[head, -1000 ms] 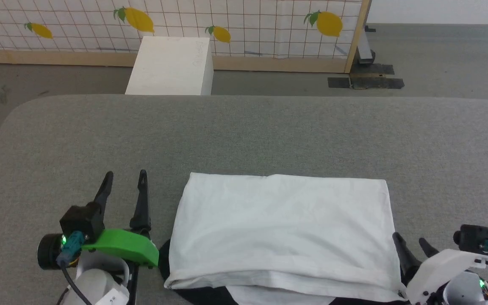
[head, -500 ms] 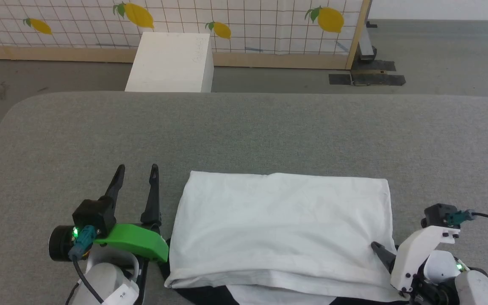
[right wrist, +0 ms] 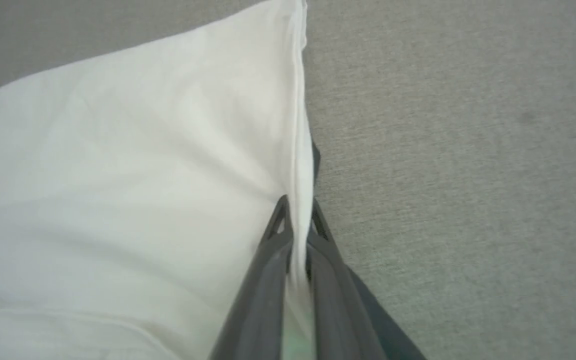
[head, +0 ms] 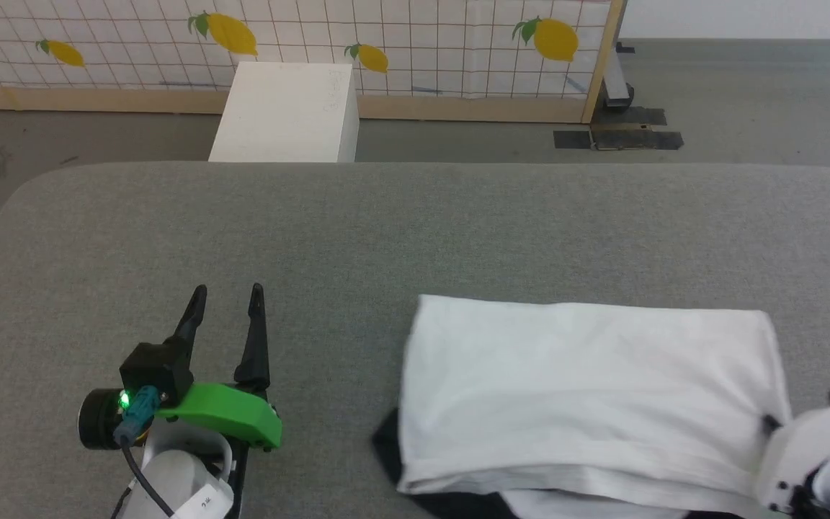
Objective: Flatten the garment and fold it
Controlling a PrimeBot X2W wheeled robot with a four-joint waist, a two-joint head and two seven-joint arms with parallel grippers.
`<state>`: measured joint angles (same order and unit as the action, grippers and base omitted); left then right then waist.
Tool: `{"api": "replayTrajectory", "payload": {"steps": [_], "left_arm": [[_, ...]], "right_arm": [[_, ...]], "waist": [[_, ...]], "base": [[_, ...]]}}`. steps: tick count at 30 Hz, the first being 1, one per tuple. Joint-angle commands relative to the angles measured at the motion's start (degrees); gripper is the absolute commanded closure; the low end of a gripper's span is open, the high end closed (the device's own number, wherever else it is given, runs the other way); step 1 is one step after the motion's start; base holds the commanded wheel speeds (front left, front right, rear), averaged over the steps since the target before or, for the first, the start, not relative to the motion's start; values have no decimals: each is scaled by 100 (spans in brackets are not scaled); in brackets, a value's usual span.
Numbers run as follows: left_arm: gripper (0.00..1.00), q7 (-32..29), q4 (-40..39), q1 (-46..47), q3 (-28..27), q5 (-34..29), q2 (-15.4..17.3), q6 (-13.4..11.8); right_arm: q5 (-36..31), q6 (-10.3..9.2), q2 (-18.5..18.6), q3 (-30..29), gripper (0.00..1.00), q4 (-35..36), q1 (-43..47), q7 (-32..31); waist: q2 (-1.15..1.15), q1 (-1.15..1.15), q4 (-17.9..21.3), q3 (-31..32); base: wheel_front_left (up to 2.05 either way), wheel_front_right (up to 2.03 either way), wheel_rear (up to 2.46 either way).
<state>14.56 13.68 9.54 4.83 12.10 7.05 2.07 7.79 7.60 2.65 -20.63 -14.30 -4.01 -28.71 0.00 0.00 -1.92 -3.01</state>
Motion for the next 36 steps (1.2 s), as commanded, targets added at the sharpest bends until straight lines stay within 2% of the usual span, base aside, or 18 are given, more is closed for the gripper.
{"api": "replayTrajectory", "payload": {"steps": [1, 5, 9, 15, 18, 21, 25, 29, 36], "left_arm": [[0, 43, 14, -27, -16, -42, -43, 42], [0, 43, 29, -44, -42, -81, -81, 87], [0, 43, 75, -68, -67, -109, -99, 135], [0, 43, 119, -83, -79, -149, -133, 185], [0, 43, 149, -58, -73, -167, -143, 214], [0, 43, 162, -30, -76, -181, -151, 235], [0, 43, 179, 18, -68, -205, -164, 263], [0, 43, 198, 81, -51, -210, -192, 290], [0, 43, 262, 190, 2, -216, -243, 338]], "right_arm": [[-250, -11, 23, -210, 100, 126, 86, 52], [-776, -11, 23, -625, 100, 477, 176, 51], [-896, -11, 23, -470, 100, 985, 257, -48], [-552, -11, 23, 590, 100, 2220, 540, -519], [-473, -11, 23, 1358, 100, 2838, 648, -769], [-531, -11, 23, 2141, 100, 3097, 606, -889], [-789, -11, 50, 3130, 100, 2883, 278, -1040], [-792, -11, 64, 3841, 100, 2254, -137, -1094], [-602, -11, 31, 4199, 100, 865, -684, -978]], "waist": [[0, 0, 7, -2], [0, 0, 35, -5], [0, 0, 66, 10], [0, 0, 71, 7], [0, 0, 41, -6], [0, 0, 6, -24], [0, 0, -56, -91], [0, 0, -150, -163], [0, 0, -356, -309]], "base": [[0, 0, 0], [0, 0, 0], [0, 0, 0], [0, 0, 0], [0, 0, 0], [0, 0, 0], [0, 0, 0], [0, 0, 0], [0, 0, 0]]}}
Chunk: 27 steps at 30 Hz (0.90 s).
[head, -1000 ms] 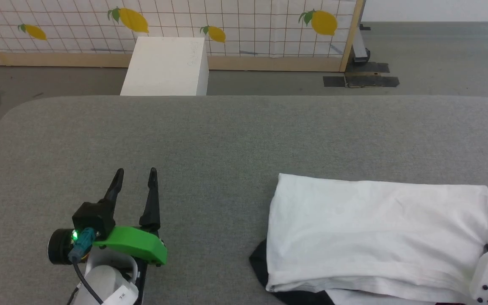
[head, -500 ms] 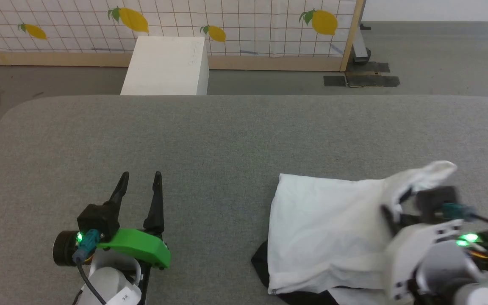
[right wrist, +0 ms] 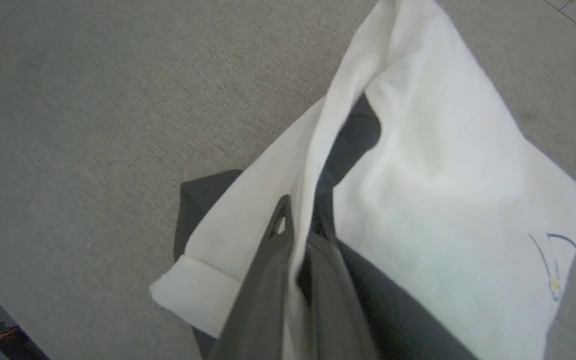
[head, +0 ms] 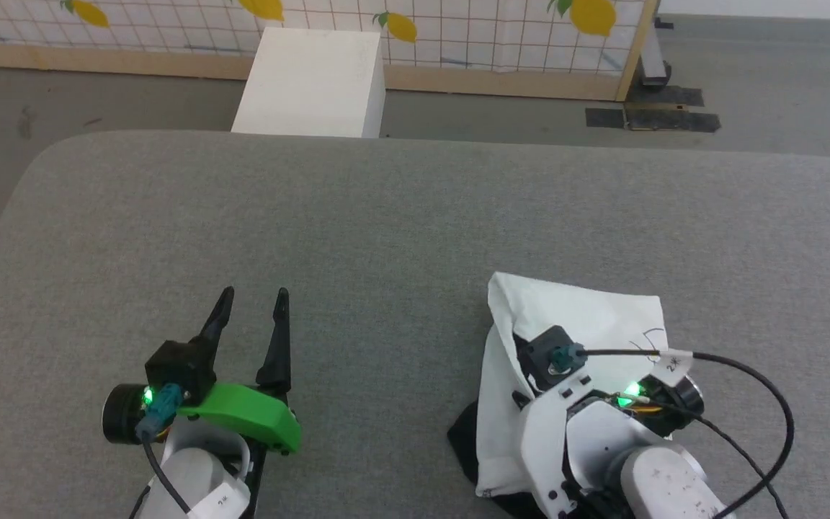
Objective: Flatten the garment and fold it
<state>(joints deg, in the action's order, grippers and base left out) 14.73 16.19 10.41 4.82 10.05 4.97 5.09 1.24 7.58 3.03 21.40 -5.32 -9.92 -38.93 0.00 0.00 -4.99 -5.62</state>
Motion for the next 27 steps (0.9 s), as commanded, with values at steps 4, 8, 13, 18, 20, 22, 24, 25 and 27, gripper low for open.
{"api": "replayTrajectory", "payload": {"steps": [4, 8, 13, 18, 20, 22, 24, 25, 27], "left_arm": [[0, 27, 25, 103, -25, -22, -42, 47], [0, 27, 21, 76, -67, -43, -43, 50], [0, 27, -4, 48, -110, -61, -49, 54], [0, 27, -52, 26, -119, -88, -55, 63], [0, 27, -64, 20, -126, -94, -55, 67], [0, 27, -79, 2, -135, -100, -52, 72], [0, 27, -86, -13, -140, -104, -51, 78], [0, 27, -88, -18, -139, -105, -52, 81], [0, 27, -84, -26, -132, -107, -53, 89]], "right_arm": [[539, -9, -12, 47, 0, -290, -215, 208], [1104, -9, -13, -33, 0, -35, -274, 611], [1822, -9, -14, -538, 0, 764, -143, 1721], [2034, -9, -14, -1527, 0, 1427, 257, 2929], [2010, -9, -14, -1986, 0, 1487, 474, 3199], [2143, -9, -14, -2391, 0, 1369, 701, 3302], [2207, -9, -14, -2671, 0, 1133, 883, 3256], [2237, -9, -14, -2751, 0, 1003, 949, 3194], [2393, -9, -14, -2845, 0, 709, 1044, 3033]], "waist": [[0, 0, -76, -79], [0, 0, -46, -71], [0, 0, 46, -8], [0, 0, 145, 59], [0, 0, 174, 83], [0, 0, 206, 110], [0, 0, 229, 125], [0, 0, 237, 129], [0, 0, 246, 133]], "base": [[0, 0, 0], [0, 0, 0], [0, 0, 0], [0, 0, 0], [0, 0, 0], [0, 0, 0], [0, 0, 0], [0, 0, 0], [0, 0, 0]]}}
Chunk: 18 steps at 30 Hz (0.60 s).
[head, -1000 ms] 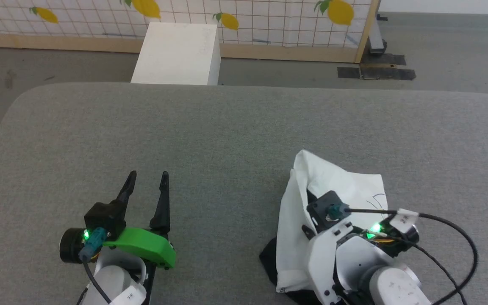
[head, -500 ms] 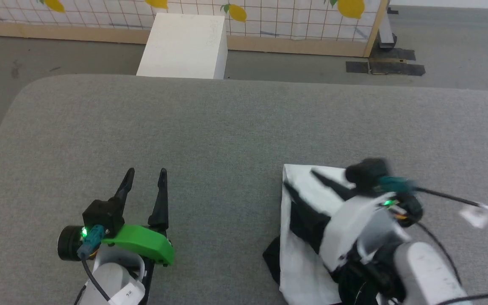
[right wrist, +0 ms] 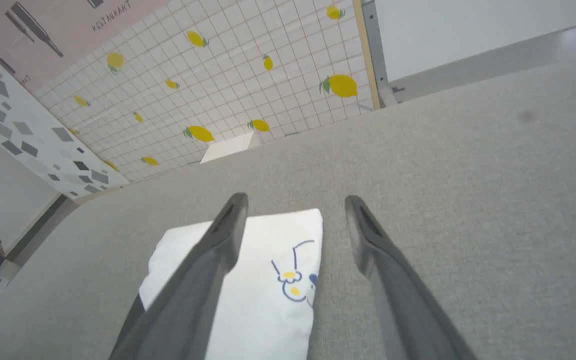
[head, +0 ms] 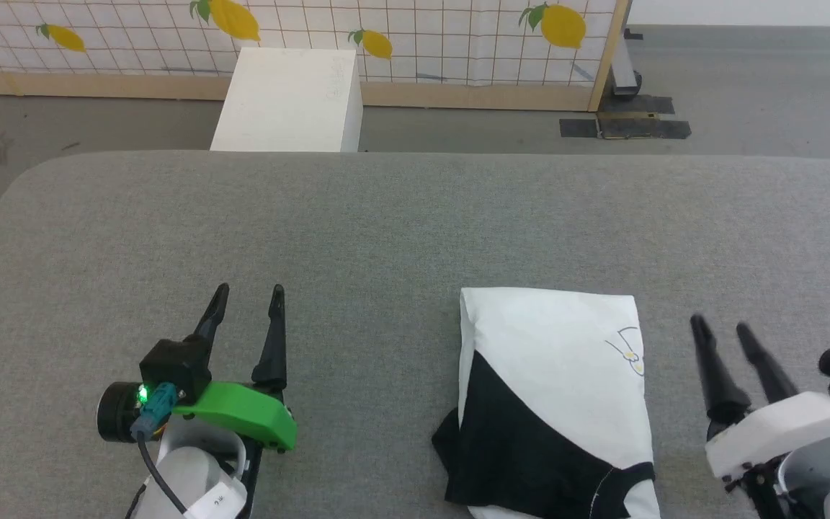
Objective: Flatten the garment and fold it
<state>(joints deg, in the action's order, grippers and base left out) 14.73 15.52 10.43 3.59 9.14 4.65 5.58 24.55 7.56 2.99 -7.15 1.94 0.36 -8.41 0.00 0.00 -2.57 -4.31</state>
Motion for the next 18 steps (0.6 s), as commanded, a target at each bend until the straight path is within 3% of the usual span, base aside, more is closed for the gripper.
{"api": "replayTrajectory", "payload": {"steps": [1, 7, 16, 17, 18], "left_arm": [[0, 27, -15, -29, -7, -16, -21, 44], [0, 27, -2, -18, 17, -18, -33, 60], [0, 27, 56, -25, 55, -4, -57, 83], [0, 27, 60, -32, 55, -3, -59, 85], [0, 27, 62, -43, 53, -3, -61, 86]], "right_arm": [[154, -8, -11, 7, 0, -195, 54, -138], [585, -8, -11, 270, 0, -944, 35, -743], [345, -8, -11, 489, 0, -1691, -179, -1791], [336, -8, -11, 518, 24, -1714, -177, -1902], [305, -8, -11, 548, 55, -1718, -170, -2036]], "waist": [[0, 0, 8, 3], [0, 0, -25, -20], [0, 0, -185, -15], [0, 0, -196, -9], [0, 0, -205, -3]], "base": [[0, 0, 0], [0, 0, 0], [0, 0, 0], [0, 0, 0], [0, 0, 0]]}}
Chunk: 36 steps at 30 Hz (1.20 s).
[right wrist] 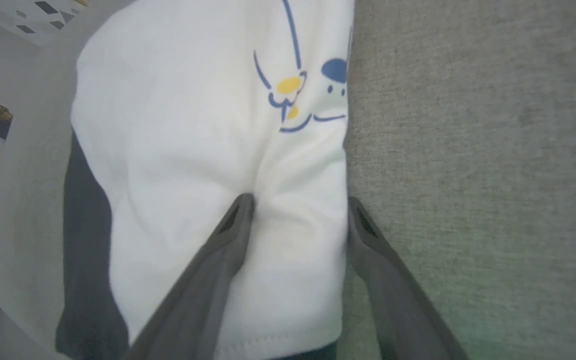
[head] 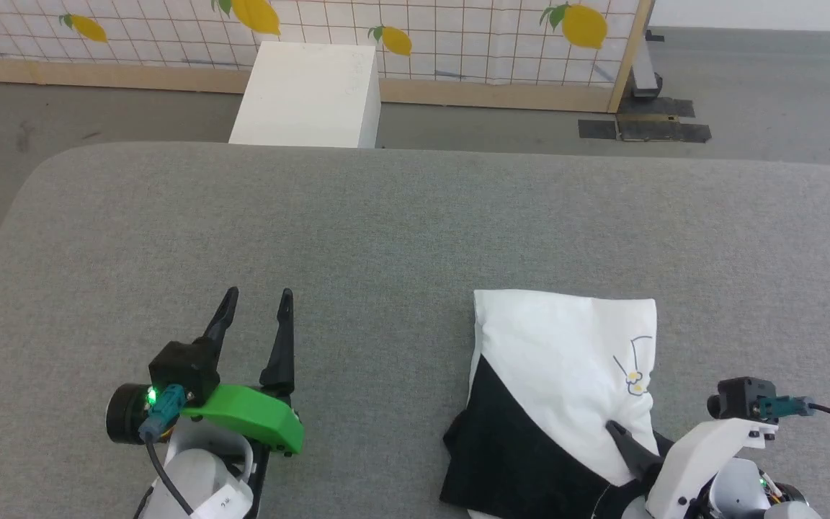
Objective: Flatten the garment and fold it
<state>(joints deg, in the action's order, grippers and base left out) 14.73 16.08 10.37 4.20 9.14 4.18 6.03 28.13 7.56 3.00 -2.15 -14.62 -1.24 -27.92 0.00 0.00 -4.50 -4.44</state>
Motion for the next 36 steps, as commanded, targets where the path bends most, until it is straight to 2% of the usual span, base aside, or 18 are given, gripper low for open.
{"api": "replayTrajectory", "payload": {"steps": [1, 2, 3, 7, 11, 14, 18, 23, 28, 36], "left_arm": [[0, 27, 6, -46, -12, -3, -15, 42], [0, 27, 4, -59, -20, -4, -16, 42], [0, 27, -2, -68, -28, -5, -17, 40], [0, 27, -51, -114, -77, -10, -17, 18], [0, 27, -144, -110, -115, -19, -5, 4], [0, 27, -255, -55, -133, -37, 7, 0], [0, 27, -449, 73, -155, -79, 31, -11], [0, 27, -734, 345, -152, -184, 113, -24], [0, 12, -961, 640, -134, -305, 287, -32], [0, -286, -1422, 993, -121, -450, 594, -42]], "right_arm": [[-99, -8, -12, 57, 64, -47, -6, -174], [-204, -8, -12, 50, 88, 8, -11, -252], [-330, -8, -12, 23, 100, 69, -23, -299], [-1303, -8, -13, -54, 100, 526, -193, -594], [-2578, -8, 80, 254, 100, 1044, -471, -1168], [-3087, -8, 769, 758, 100, 1195, -746, -1533], [-3204, -8, 1806, 1223, 100, 1105, -1207, -1683], [-3274, -8, 2545, 1262, 100, 733, -1872, -1387], [-3504, -8, 2770, 950, 100, 132, -2421, -928], [-4086, -8, 2647, 55, 100, -756, -3206, 71]], "waist": [[0, 0, -14, 15], [0, 0, -10, 18], [0, 0, -2, 16], [0, 0, 120, -25], [0, 0, 373, -148], [0, 0, 634, -300], [0, 0, 1045, -599], [0, 0, 1571, -1130], [0, 0, 1987, -1652], [0, 0, 2326, -2330]], "base": [[0, 0, 0], [0, 0, 0], [0, 0, 0], [0, 0, 0], [0, 0, 0], [0, 0, 0], [0, 0, 0], [0, 0, 0], [0, 0, 0], [0, 0, 0]]}}
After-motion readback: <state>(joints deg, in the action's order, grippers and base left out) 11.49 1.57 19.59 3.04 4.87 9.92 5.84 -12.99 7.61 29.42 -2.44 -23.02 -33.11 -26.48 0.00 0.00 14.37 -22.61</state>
